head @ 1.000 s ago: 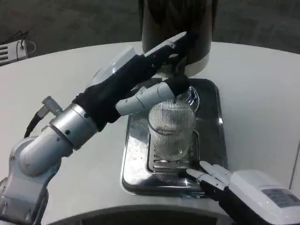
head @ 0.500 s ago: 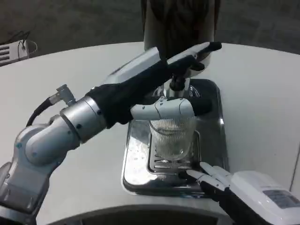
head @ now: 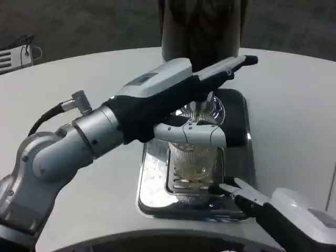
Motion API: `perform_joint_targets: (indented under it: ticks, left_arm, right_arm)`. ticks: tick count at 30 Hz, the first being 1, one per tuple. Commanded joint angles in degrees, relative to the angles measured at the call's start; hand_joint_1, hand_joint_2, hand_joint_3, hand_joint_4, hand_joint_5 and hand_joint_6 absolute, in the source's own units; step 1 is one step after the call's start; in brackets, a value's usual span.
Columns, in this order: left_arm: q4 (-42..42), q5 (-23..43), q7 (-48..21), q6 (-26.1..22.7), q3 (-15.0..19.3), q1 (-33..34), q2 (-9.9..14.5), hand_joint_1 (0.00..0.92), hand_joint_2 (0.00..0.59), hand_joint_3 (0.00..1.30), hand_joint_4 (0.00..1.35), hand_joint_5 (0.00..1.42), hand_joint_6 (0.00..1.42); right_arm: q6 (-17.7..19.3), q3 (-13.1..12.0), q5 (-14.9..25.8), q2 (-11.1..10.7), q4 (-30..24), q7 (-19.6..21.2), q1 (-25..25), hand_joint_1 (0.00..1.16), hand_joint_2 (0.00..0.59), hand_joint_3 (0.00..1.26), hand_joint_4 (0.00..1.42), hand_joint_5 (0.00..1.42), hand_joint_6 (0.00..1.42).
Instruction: Grasp the cup under the faucet to collect the drink, then remove the cup.
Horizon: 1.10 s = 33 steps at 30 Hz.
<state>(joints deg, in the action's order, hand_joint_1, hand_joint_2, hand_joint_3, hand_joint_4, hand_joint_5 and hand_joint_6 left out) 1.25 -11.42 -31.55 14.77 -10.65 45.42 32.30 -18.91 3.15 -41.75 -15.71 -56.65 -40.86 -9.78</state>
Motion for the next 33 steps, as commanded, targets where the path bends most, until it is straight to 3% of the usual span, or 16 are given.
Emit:
perform_joint_targets:
  ticks: [1,5,11,25,33]
  left_arm:
    - [1.9,-1.9,-3.5,-1.1,-2.5,-1.7,0.9,0.000,0.054,0.03,0.00,0.08,0.14]
    - [1.8,-1.8,-3.4,-1.0,-2.4,-1.8,1.0,0.000,0.049,0.03,0.00,0.08,0.14]
    - [1.5,-1.5,-3.2,-1.0,-1.9,-2.0,1.1,0.000,0.026,0.03,0.00,0.08,0.14]
    - [0.7,-1.2,-2.7,-1.5,-0.9,-2.4,1.2,0.000,0.008,0.03,0.00,0.08,0.14]
    - [-0.2,-1.0,-2.4,-2.1,-0.3,-2.8,1.4,0.000,0.005,0.03,0.00,0.08,0.14]
  right_arm:
    - [-3.5,-3.3,6.5,3.8,0.8,3.9,-0.7,0.60,0.332,0.06,0.01,0.15,0.14]
    - [-4.0,-6.7,11.8,5.6,2.9,8.1,-0.8,0.70,0.251,0.00,0.01,0.16,0.14]
    - [-3.2,-8.8,17.7,6.2,8.4,13.7,0.0,0.73,0.235,0.00,0.00,0.12,0.12]
    - [5.3,-6.7,21.8,5.6,23.6,26.5,6.6,0.79,0.207,0.00,0.00,0.09,0.05]
    - [7.5,-5.4,22.2,5.5,29.2,31.0,11.0,0.79,0.205,0.00,0.02,0.09,0.00]
